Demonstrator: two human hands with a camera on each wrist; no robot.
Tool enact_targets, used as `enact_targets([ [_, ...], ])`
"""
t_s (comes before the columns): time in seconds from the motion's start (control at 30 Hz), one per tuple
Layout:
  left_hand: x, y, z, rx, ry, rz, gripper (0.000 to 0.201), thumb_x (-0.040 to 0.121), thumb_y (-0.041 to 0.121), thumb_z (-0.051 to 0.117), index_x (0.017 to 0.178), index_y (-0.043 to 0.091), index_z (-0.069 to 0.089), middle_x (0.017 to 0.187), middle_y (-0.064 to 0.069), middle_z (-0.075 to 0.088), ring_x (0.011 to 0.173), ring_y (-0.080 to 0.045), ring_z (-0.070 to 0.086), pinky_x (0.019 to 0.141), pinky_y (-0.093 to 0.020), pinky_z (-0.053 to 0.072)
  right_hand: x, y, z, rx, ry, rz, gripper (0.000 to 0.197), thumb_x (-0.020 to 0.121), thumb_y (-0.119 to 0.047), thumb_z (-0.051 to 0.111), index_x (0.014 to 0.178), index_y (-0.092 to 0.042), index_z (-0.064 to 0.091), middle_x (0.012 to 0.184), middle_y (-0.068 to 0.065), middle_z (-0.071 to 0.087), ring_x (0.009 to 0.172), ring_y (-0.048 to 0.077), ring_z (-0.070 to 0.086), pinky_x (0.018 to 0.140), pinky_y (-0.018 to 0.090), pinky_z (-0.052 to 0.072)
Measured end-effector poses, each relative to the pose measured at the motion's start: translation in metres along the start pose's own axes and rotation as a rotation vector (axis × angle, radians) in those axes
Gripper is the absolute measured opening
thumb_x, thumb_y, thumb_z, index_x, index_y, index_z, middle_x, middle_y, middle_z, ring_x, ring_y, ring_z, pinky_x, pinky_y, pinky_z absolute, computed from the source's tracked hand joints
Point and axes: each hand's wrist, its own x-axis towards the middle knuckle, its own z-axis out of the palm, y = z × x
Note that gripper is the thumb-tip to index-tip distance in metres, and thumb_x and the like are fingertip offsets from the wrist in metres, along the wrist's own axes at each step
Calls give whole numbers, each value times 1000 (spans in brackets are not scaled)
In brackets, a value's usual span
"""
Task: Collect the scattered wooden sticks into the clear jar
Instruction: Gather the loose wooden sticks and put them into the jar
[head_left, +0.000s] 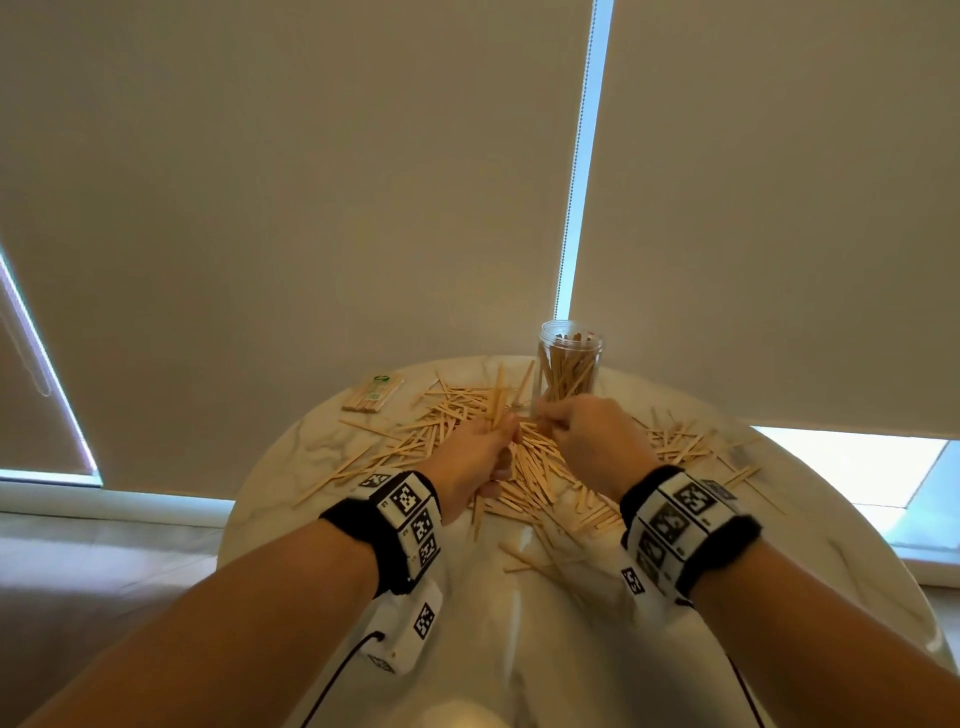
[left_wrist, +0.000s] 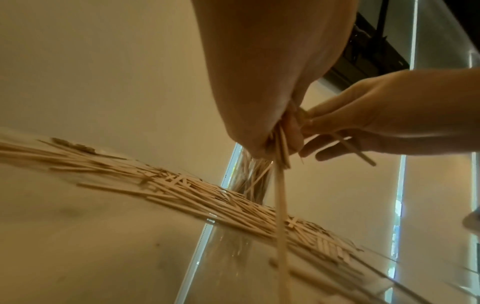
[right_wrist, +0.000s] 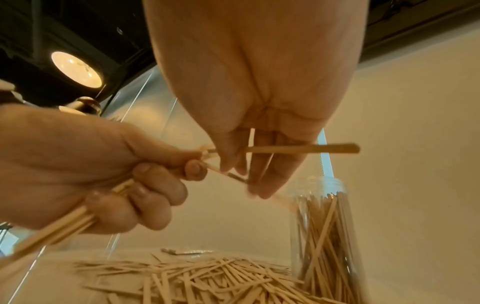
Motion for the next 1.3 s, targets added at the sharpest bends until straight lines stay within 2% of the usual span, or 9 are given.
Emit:
enact_targets([
  [0.1,0,0,1,1,53,68,33,101,45,53,86,16,51,54,9,37,48,-8,35,44,-21,30,3,3,6,16,-95,25,30,102,-19,49,83,-23,71,76,-6,66,73,13,62,67,28,46],
  [0.3,1,0,1,-46,49,158,42,88,57,67,78,19,52,60,4,41,48,-10,35,47,-23,29,-7,-5,13,185,-83,29,32,103,-20,43,85,-15,68,79,-5,67,68,12,60,58,24,46],
  [0.53,14,-5,8,22,329,126,45,104,43,45,75,13,58,62,-1,52,54,-16,48,61,-34,43,-15,-21,26,-91,-248,-117,27,105,-24,40,102,-13,66,89,5,66,80,22,60,64,30,41],
  [0.7,13,1,4,-88,380,178,48,105,46,40,69,18,55,59,2,50,52,-15,42,62,-36,37,-17,-18,30,-24,-206,-83,24,103,-28,48,102,-24,72,77,-2,64,70,15,56,55,25,37],
  [0.83,12,5,3,-275,382,198,35,108,36,39,81,16,48,60,5,36,50,-8,32,54,-25,29,-23,-19,36,13,-310,-85,25,103,-38,51,95,-20,65,79,0,65,74,17,59,67,31,46],
  [0.93,14,7,1,-412,391,203,34,109,31,38,80,15,45,58,6,33,50,-7,31,55,-24,28,-26,-19,43,35,-323,-50,19,100,-31,56,112,-18,63,95,3,73,85,19,69,83,37,57],
  [1.03,14,5,1,-471,401,163,34,108,35,39,82,15,46,58,5,35,53,-10,32,58,-27,30,-24,-20,44,154,-275,41,14,99,-22,56,104,-16,68,86,3,76,77,19,74,80,39,62],
  [1.17,10,6,2,-526,380,167,32,107,37,41,86,15,47,58,5,34,52,-10,33,56,-30,37,-23,-20,43,49,-368,50,20,92,-36,69,99,-17,68,86,3,73,79,18,68,80,38,59],
  [1.3,7,16,-1,-574,332,191,33,107,37,40,84,16,48,59,4,36,52,-10,38,56,-33,50,-24,-15,47,124,-388,106,14,92,-10,63,87,-11,75,83,4,76,71,13,67,82,37,60],
])
